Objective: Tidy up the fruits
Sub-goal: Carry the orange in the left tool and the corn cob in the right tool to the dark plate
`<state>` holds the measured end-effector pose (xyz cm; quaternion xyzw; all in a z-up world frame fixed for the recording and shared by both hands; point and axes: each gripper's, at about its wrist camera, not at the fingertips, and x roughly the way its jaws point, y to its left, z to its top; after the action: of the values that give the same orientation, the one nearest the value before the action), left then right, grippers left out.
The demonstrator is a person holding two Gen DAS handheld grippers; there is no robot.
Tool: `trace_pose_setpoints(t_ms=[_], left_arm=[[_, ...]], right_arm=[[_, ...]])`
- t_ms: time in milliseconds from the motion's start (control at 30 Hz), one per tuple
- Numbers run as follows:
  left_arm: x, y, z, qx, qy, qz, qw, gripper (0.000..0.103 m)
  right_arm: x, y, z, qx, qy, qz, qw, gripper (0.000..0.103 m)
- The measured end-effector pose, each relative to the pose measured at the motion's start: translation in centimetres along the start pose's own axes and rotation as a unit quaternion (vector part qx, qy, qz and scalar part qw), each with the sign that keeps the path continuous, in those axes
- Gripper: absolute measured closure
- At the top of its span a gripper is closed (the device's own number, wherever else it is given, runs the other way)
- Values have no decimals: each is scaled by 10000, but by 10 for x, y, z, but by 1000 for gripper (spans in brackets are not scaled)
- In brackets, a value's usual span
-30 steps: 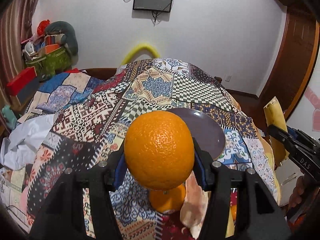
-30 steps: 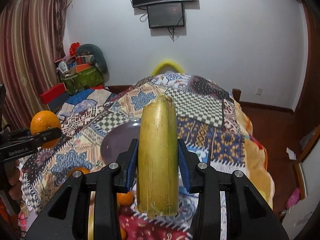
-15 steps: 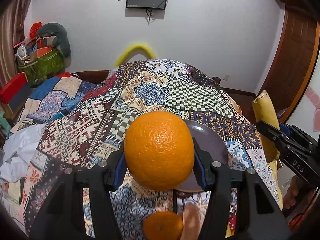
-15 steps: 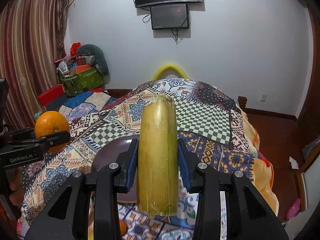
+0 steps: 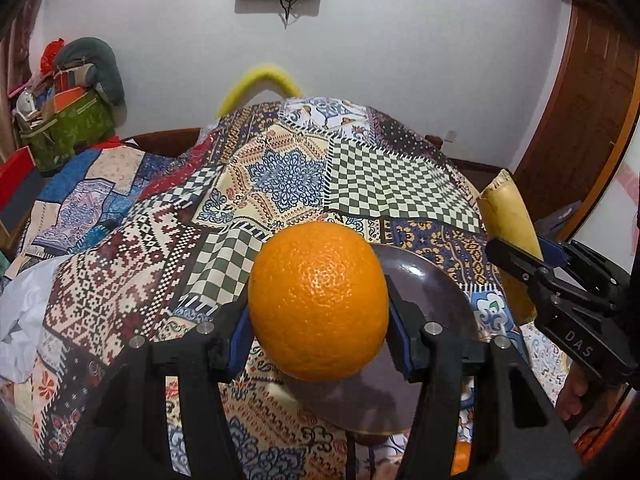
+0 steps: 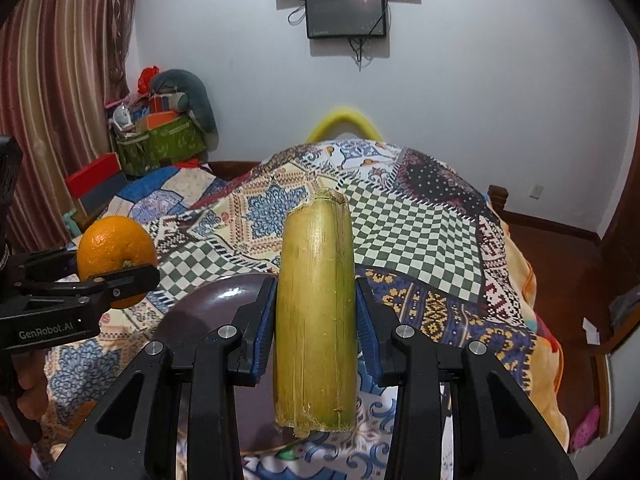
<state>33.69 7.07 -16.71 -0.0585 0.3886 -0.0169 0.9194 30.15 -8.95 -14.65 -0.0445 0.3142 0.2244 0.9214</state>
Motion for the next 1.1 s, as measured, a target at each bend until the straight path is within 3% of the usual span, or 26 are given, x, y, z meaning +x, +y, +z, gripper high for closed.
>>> trace_pose_setpoints(t_ms=[700,1100], left_arm=[[91,2,1,390,1220,-163,9916,47],[98,3,-3,382,1318,-150,9904,46]], right_arm=[[83,-4,-15,-351,1187,296,9919,69],[93,0,-18,-422,1438,365,9880,69]])
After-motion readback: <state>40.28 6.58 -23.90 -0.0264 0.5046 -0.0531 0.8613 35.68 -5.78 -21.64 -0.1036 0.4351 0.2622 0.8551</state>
